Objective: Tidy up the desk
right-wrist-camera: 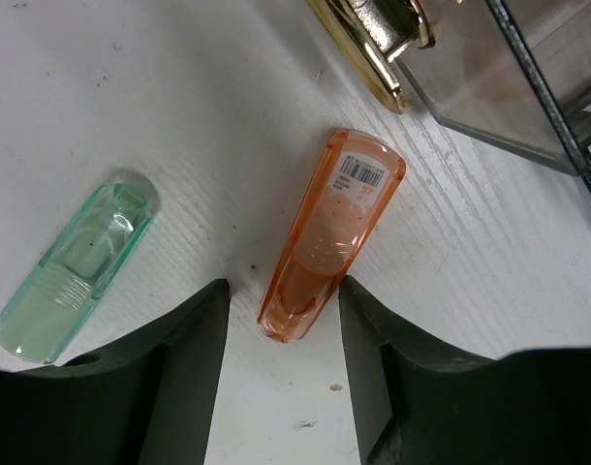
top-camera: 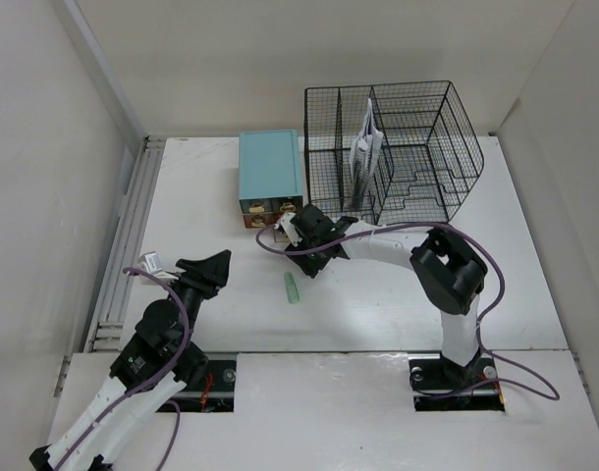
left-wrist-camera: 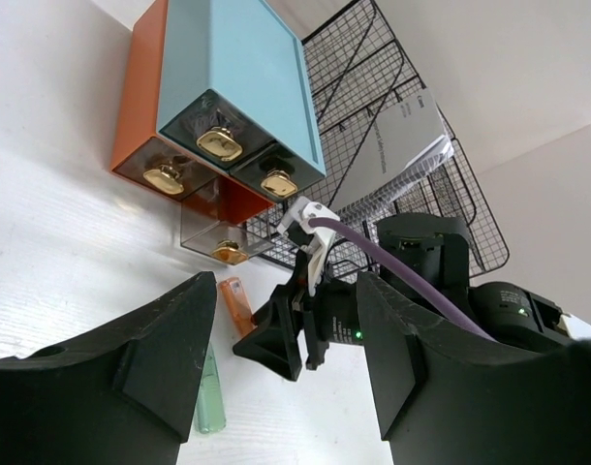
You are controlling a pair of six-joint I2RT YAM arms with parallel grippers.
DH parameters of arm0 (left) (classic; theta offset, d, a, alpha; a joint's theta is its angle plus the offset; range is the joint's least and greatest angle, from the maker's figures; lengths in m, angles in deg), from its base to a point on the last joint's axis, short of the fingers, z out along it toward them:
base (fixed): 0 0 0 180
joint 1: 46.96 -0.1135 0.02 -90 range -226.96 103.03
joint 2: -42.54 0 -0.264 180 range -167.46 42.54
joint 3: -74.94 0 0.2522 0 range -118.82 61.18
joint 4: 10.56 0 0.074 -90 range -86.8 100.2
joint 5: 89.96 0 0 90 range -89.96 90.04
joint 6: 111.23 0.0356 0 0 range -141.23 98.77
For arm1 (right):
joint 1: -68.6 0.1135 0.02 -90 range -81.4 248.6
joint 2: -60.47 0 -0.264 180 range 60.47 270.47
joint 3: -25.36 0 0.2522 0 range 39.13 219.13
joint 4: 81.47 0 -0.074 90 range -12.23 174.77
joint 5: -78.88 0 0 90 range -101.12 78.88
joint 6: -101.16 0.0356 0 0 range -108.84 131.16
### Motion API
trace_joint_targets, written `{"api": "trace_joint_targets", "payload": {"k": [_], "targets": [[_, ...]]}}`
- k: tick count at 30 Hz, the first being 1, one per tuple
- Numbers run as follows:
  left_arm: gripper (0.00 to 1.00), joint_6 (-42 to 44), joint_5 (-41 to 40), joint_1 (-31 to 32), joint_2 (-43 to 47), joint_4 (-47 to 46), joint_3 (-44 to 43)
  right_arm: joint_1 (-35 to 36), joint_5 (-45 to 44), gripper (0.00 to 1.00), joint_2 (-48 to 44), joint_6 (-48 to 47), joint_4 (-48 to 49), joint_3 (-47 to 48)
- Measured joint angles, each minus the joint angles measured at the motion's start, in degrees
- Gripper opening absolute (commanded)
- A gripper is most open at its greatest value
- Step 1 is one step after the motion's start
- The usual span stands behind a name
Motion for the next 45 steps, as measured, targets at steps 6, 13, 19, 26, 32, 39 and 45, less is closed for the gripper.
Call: {"api": "trace_joint_targets", "payload": {"k": [6, 13, 19, 26, 32, 39, 45], "targets": [[0.57, 0.0, -0.1, 0.0, 0.0, 0.5, 0.0, 0.0, 0.2, 0.46, 0.3, 0.4, 0.2, 0.3], [0.57, 0.1, -0.1, 0.0, 0.0, 1.0, -0.1, 0.0, 0.3, 0.3, 0.4, 0.6, 0.2, 0.4], [0.57, 0.2, -0.1, 0.0, 0.0, 1.4, -0.1, 0.0, 0.1, 0.16, 0.4, 0.6, 0.3, 0.4], [0.57, 0.3, -0.1, 0.0, 0.0, 1.4, -0.1, 0.0, 0.0, 0.13, 0.2, 0.1, 0.2, 0.4], [0.57, 0.3, 0.0, 0.0, 0.0, 1.4, -0.1, 1.0, -0.3, 0.13, -2.6, -1.4, -0.1, 0.3], [0.57, 0.3, 0.0, 0.0, 0.0, 0.9, -0.1, 3.0, 1.1, 0.13, -5.6, -3.3, -1.0, 0.3], [0.57, 0.4, 0.1, 0.0, 0.0, 0.2, -0.1, 4.5, 2.1, 0.13, -7.1, -5.0, -2.4, 0.4]]}}
